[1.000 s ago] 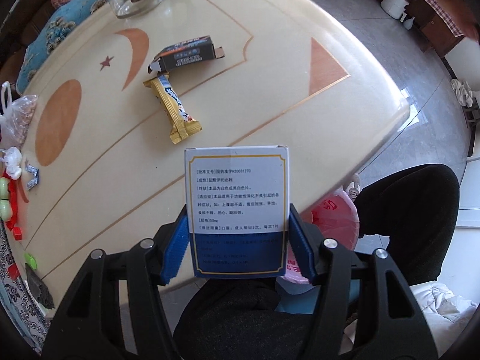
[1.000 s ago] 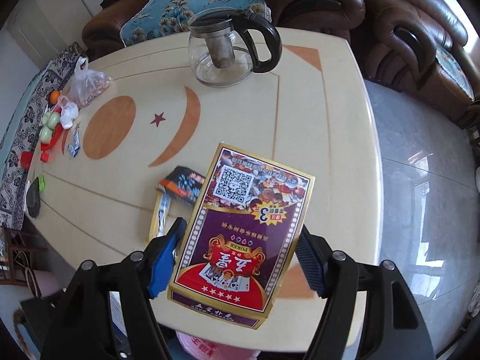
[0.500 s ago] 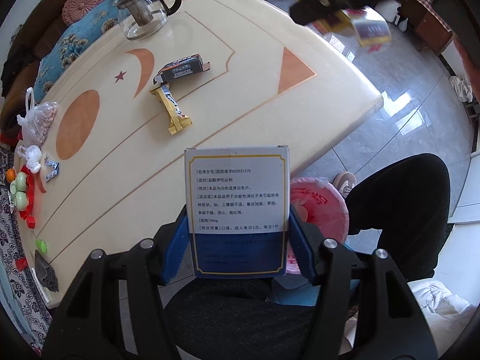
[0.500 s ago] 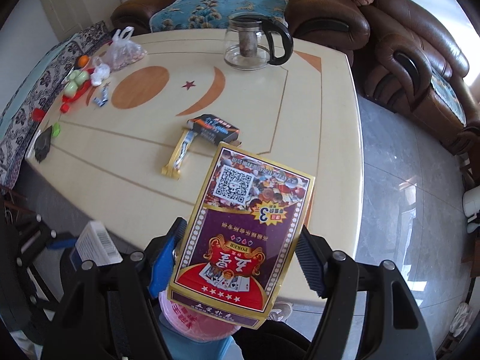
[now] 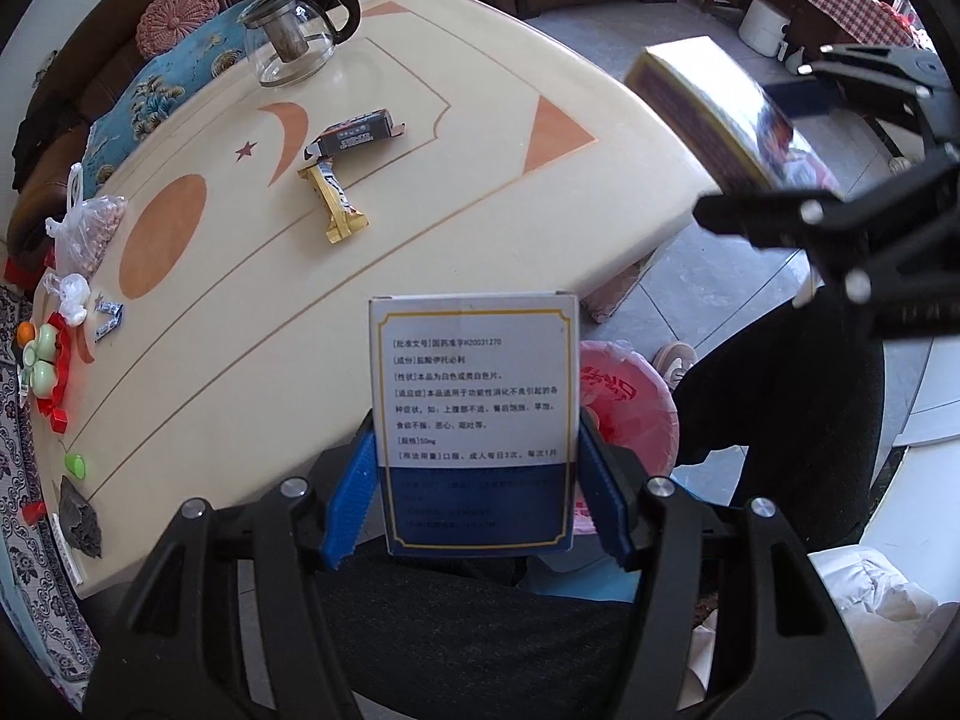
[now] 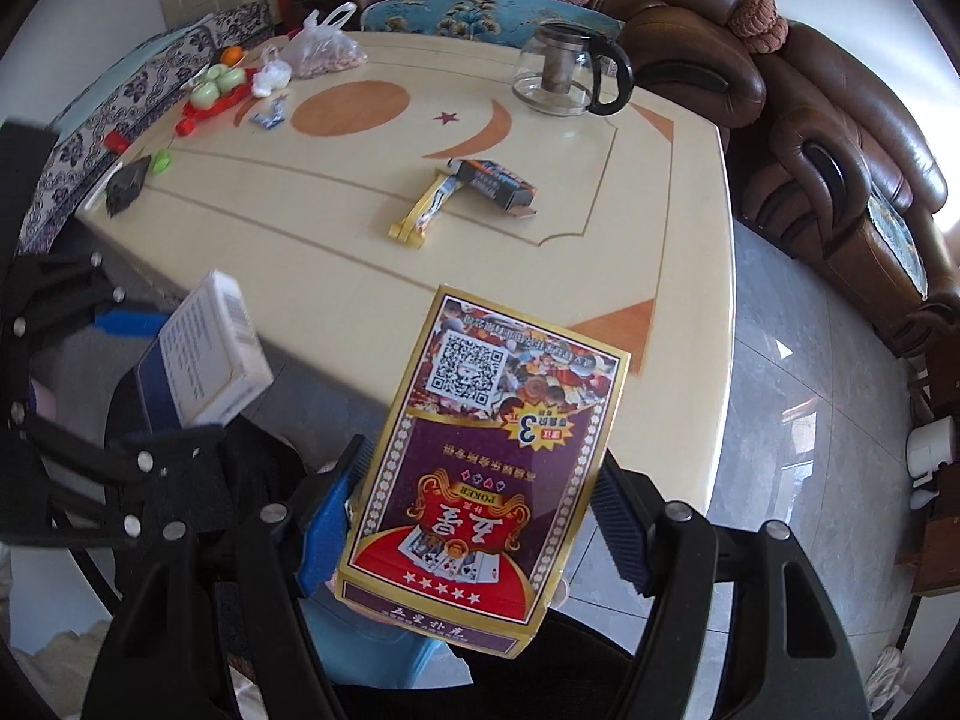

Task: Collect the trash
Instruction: 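Lift the medicine box and card box and carry them over the pink bin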

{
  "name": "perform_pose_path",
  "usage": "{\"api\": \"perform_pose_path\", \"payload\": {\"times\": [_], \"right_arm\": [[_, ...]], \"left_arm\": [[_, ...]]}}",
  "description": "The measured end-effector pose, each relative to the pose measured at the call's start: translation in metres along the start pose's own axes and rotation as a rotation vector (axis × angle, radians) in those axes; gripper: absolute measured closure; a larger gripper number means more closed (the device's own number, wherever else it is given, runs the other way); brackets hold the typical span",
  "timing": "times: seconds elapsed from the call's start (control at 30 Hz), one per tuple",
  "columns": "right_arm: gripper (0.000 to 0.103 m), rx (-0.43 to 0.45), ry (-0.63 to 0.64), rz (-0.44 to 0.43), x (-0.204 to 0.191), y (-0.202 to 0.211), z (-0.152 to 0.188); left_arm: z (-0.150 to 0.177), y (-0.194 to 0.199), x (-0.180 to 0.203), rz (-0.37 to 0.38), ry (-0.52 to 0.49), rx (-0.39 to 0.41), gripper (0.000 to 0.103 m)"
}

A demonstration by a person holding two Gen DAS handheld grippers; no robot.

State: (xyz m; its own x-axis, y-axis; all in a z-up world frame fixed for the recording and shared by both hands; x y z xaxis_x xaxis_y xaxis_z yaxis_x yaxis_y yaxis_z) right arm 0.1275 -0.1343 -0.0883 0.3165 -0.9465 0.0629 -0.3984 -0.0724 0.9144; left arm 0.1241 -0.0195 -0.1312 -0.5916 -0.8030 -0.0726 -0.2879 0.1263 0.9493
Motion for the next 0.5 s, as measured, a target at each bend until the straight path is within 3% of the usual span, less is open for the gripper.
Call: {"api": "perform_pose_path", "payload": {"times": [0.23, 0.5], "right_arm": [[0.034, -0.011, 0.048, -0.011, -0.023, -0.001, 0.033], [0.034, 0.009, 0.117, 0.053, -0.033, -0.006, 0.056]], "left_arm": [[0.012, -0.006, 0.013, 0.008, -0.014, -0.001, 0.042], [0.023, -0.024, 0.030, 0.023, -0.032, -0.002, 0.042]]}}
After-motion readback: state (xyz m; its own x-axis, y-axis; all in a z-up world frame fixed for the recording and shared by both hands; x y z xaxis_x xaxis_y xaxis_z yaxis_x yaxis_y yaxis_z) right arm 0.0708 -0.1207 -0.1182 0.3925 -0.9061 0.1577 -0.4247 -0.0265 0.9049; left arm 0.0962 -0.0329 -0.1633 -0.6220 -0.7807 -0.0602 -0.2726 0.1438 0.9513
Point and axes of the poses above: each gripper's, at about its wrist camera, not at the fingertips, and y roughly against the way its jaws point, x to its right, z to its underside, the point moved 10 cm from there along -y, roughly the way its jaws point
